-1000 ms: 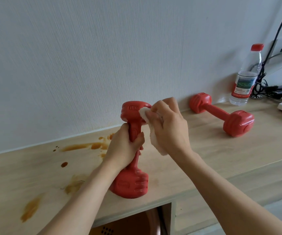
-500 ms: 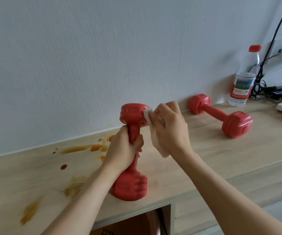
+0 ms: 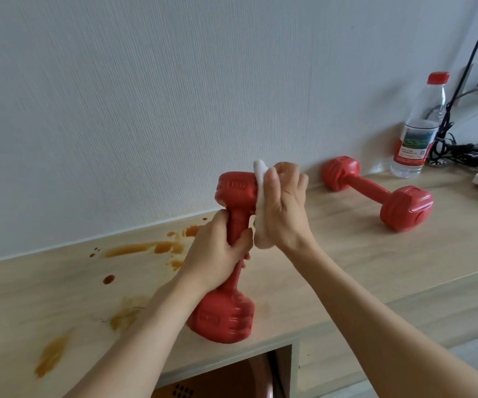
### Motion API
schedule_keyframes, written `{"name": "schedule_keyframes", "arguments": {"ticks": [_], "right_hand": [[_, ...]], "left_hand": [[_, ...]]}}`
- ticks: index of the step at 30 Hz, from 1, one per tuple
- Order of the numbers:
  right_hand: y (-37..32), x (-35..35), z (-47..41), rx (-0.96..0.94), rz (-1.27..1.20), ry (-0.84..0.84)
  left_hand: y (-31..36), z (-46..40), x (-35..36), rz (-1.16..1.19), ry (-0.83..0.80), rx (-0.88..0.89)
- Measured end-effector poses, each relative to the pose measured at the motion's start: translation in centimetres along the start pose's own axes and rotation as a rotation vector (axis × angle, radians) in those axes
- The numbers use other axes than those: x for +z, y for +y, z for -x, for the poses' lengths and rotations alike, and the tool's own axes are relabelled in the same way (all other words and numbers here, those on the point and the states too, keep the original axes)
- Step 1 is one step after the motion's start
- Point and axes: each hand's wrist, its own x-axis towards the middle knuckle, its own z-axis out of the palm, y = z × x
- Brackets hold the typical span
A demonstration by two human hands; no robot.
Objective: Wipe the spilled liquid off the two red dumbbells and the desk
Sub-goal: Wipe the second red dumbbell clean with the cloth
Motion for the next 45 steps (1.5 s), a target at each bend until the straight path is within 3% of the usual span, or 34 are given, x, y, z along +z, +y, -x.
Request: {"name": "schedule_keyframes", "arguments": {"ticks": [4,9,15,19,25,28,36,39,42,45], "right_hand": [[0.9,-0.8,-0.4,0.226,-0.304,-0.105],[1.6,-1.6,-0.4,0.708,-0.752,-0.155],[1.0,-2.0,-0.1,0.737,-0.984,-0.197],[0.7,-2.0,-0.2,0.562,-0.777,-0.092],[-2.2,-1.8,1.8,-0.011,-0.213,-0.036],[-2.2,-1.3,2.5,-0.220,0.044,0.026],[-0.1,-1.3,1.0,0.055,-0.347,-0.080],[-0.5,-1.4,1.7,-0.092,-0.091,0.028],[-1.0,-1.2,2.8,-0.387,0.218,0.175],[-1.3,-0.9,2.9,-0.363,0.276,0.153]], "left_hand": [[-0.1,-0.1,-0.2,0.066,-0.061,0.004],[-0.1,-0.1,-0.3,0.116,-0.143,0.094],[-0.8,0.0,-1.0,0.033,-0.098,0.139],[0.1,0.1,-1.0,0.117,-0.130,0.037],[0.4,0.2,0.3,0.066,0.070,0.043],[0.6,0.3,0.2,0.092,0.057,0.042],[0.7,0.3,0.2,0.223,0.034,0.028],[0.2,-0.1,0.4,0.198,0.092,-0.046],[0.1,-0.5,0.7,0.158,0.153,-0.116],[0.3,-0.4,0.9,0.121,0.159,-0.131]]}}
